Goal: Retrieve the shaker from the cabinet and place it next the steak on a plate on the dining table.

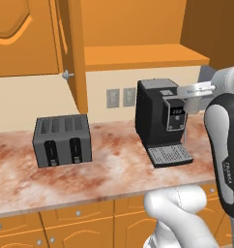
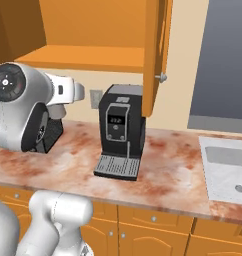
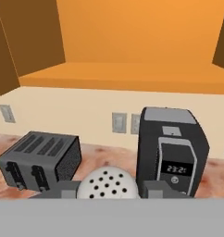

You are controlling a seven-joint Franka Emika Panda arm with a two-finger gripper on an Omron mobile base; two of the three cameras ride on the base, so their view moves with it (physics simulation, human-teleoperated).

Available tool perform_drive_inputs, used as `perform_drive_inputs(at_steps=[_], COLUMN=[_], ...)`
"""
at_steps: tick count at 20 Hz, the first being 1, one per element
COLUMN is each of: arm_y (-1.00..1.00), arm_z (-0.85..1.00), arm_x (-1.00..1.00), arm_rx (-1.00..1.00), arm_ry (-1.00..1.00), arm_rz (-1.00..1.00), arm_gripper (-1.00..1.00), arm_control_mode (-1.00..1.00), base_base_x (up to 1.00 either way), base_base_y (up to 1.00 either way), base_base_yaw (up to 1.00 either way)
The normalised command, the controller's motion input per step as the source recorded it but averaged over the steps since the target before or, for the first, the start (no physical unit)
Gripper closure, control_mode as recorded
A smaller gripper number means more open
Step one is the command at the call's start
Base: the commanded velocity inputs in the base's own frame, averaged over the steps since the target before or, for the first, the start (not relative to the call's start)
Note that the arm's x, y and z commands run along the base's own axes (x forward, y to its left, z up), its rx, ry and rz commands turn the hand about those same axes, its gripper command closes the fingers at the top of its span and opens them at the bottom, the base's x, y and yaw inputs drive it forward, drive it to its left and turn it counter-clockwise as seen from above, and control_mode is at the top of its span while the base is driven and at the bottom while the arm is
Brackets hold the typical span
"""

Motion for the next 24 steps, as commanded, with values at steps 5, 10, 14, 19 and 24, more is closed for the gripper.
perform_drive_inputs(at_steps=[5,10,14,19,24], arm_y=[0.00,0.00,0.00,0.00,0.00], arm_z=[0.00,0.00,0.00,0.00,0.00], arm_x=[0.00,0.00,0.00,0.00,0.00], arm_rx=[0.00,0.00,0.00,0.00,0.00], arm_ry=[0.00,0.00,0.00,0.00,0.00], arm_rz=[0.00,0.00,0.00,0.00,0.00], arm_gripper=[1.00,1.00,1.00,1.00,1.00], arm_control_mode=[1.00,1.00,1.00,1.00,1.00], base_base_x=[-0.81,-0.93,-0.62,-0.31,-0.09], base_base_y=[-0.04,-0.10,-0.24,-0.20,-0.34], base_base_yaw=[0.00,-0.01,-0.26,-0.50,-0.56])
